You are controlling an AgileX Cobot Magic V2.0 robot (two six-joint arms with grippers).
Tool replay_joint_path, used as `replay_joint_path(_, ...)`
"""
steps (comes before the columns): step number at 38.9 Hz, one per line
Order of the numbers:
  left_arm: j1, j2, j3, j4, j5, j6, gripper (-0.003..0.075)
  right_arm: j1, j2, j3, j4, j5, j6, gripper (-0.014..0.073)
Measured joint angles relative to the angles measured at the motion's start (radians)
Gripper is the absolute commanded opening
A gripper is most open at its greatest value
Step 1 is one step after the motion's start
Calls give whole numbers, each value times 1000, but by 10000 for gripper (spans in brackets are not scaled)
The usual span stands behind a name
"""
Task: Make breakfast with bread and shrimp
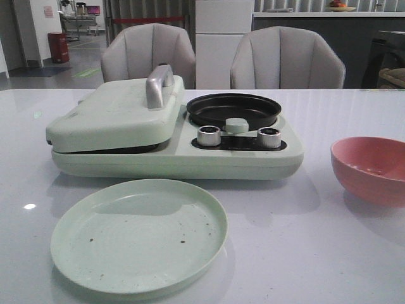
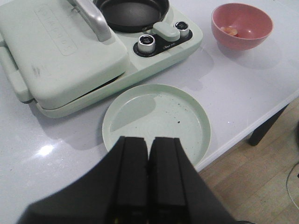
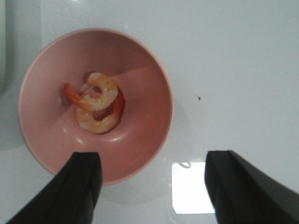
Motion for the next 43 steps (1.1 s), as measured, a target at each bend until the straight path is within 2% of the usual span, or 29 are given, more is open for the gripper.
replay_joint_path(10,0,0,0,0,0,0,99,-2,144,-43,-42,-39,0,568)
replay_joint_path(28,0,0,0,0,0,-2,99,-2,388,-209,-50,28,-4,556)
replay_joint_path(30,0,0,0,0,0,-2,99,-2,399,-211,-50,29,-6,521)
replay_joint_path(39,0,0,0,0,0,-2,99,-2,418,-216,-50,42,-23,230)
replay_joint_path(43,0,0,0,0,0,-2,99,-2,419,-216,-53,44,-25,128)
